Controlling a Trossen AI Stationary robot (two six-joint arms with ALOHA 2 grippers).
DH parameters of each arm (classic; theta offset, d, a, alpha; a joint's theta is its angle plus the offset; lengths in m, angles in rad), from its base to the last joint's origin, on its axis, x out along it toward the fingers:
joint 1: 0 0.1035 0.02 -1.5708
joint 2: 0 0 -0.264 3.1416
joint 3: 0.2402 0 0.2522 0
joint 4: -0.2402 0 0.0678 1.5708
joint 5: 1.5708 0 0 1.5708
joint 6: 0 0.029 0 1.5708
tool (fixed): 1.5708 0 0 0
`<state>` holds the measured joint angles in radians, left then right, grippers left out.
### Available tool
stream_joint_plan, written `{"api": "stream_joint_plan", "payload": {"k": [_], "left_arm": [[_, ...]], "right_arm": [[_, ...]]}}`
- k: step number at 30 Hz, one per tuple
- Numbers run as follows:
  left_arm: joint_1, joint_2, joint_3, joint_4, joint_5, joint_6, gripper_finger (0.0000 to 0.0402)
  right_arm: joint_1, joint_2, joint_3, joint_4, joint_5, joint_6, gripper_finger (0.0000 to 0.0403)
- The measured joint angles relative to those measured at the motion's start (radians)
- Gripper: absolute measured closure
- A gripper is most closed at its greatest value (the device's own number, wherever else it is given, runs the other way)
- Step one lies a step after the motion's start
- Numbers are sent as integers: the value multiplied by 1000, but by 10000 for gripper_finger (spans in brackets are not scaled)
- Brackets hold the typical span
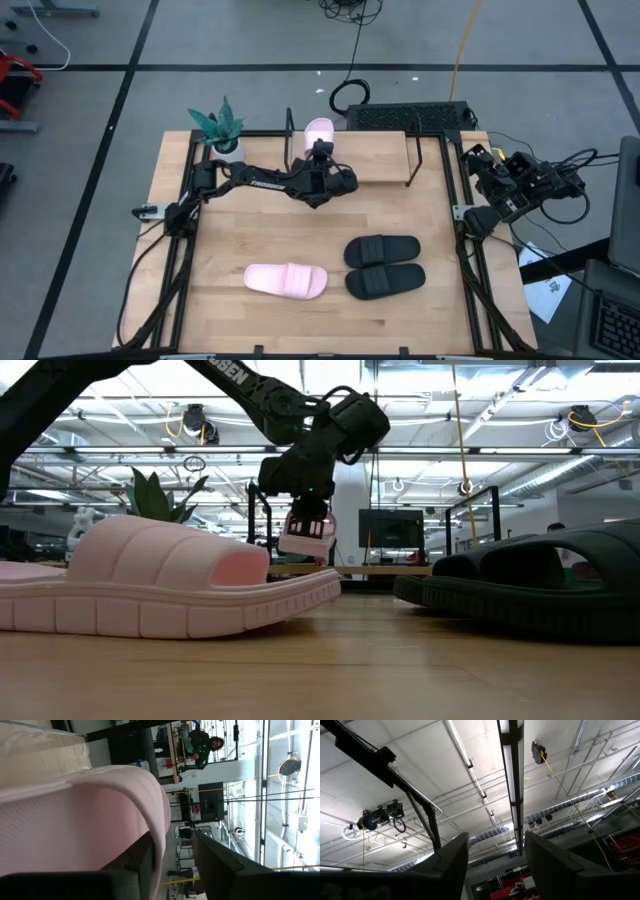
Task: Pick and place slides into the shelf
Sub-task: Put the top pink slide on the shelf
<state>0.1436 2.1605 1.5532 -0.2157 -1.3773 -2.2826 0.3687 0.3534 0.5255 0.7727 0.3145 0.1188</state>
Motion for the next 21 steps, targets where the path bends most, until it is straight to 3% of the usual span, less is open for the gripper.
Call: {"api": "stream_joint_plan", "payload": {"k": [21], "left_arm": [[9, 0, 0, 48, 7, -8, 164]], "right_arm": [[0, 0, 0, 0, 2, 0, 218]]}}
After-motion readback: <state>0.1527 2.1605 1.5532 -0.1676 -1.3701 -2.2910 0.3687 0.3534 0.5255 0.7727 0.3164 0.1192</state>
